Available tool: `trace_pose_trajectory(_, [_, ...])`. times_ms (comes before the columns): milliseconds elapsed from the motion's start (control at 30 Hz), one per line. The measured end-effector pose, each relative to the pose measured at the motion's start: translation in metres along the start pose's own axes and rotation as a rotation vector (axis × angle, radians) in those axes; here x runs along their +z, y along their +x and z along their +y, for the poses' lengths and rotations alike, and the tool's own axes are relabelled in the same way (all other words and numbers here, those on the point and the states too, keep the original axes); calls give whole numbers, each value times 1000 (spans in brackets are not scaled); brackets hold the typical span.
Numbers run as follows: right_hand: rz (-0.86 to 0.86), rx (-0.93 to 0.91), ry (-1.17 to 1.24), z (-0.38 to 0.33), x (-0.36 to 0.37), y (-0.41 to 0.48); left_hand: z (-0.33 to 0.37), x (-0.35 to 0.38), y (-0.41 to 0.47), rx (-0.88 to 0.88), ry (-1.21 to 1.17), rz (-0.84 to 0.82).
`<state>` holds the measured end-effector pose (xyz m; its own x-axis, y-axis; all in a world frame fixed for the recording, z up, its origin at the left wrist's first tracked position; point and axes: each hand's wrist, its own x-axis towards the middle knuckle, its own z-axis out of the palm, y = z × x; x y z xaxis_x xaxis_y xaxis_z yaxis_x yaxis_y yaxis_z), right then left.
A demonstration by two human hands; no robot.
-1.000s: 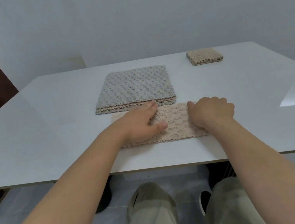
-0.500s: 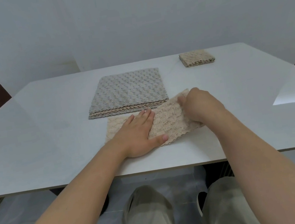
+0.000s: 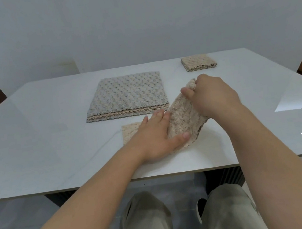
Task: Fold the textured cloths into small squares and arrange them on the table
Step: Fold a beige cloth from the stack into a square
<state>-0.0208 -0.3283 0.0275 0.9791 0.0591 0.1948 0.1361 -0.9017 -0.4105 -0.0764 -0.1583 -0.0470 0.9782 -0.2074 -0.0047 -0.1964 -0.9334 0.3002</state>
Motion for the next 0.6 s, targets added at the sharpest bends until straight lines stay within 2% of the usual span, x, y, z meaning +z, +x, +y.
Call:
trace_pose_trajectory(133, [-15,4,6,3,1,-3,-6,-15,-6,142,50,216])
trace_pose_trajectory(200, [-21,-2,16,2,1,-5,-9,-14,-7,206,61,264])
trace_pose_trajectory(300, [-32,-19,24,-2,0,-9,-9,-3,-7,248,40,233])
trace_pose_trajectory(500, [-55,-45,60,-7,1,-19,-10,14,-7,217,35,194])
trace_pose_trajectory(600, [-80,-79,150,-7,4,-28,-9,3,-7,90,-264,192])
